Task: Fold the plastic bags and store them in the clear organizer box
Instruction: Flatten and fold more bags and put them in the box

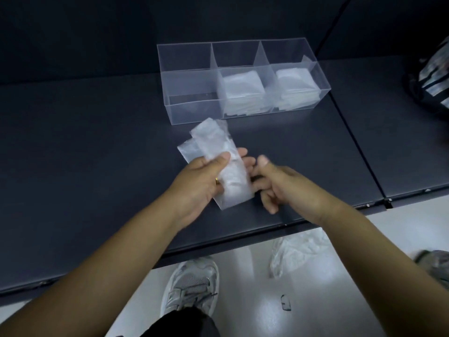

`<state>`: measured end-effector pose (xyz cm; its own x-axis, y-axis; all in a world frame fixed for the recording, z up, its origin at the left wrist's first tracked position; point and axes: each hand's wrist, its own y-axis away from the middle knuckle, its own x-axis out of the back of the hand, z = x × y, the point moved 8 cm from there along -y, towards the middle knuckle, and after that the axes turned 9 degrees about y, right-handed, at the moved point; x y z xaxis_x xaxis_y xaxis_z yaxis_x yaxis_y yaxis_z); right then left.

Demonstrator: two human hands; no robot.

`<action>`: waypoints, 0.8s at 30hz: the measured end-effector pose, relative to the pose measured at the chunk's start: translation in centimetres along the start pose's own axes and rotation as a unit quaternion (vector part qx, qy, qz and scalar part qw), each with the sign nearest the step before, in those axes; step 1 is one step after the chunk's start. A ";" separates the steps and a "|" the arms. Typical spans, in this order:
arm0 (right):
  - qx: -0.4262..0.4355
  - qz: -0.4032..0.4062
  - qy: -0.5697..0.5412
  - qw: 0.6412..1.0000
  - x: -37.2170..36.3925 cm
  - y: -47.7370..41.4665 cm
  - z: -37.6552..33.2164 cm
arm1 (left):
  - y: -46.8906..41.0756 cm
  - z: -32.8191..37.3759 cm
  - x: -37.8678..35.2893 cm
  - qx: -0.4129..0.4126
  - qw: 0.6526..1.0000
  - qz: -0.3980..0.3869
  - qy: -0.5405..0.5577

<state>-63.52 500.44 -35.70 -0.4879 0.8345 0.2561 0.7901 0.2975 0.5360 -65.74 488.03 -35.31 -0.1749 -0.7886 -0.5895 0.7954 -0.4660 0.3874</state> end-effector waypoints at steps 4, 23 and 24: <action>-0.033 0.093 0.035 0.994 0.3 -0.2 1.2 | -1.5 0.8 3.8 0.016 0.992 0.105 -0.063; -0.075 0.137 0.032 0.987 0.4 0.3 2.2 | 4.6 -1.1 5.7 -0.096 0.943 0.290 -0.134; -0.075 0.136 0.033 0.987 0.4 0.3 2.2 | 4.9 -3.1 4.6 -0.028 0.963 0.250 -0.093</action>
<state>-62.70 501.88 -37.17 -0.2917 0.8403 0.4568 0.8337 -0.0108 0.5522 -60.81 483.35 -38.34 0.1405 -0.9697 -0.2001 0.8365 0.0081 0.5480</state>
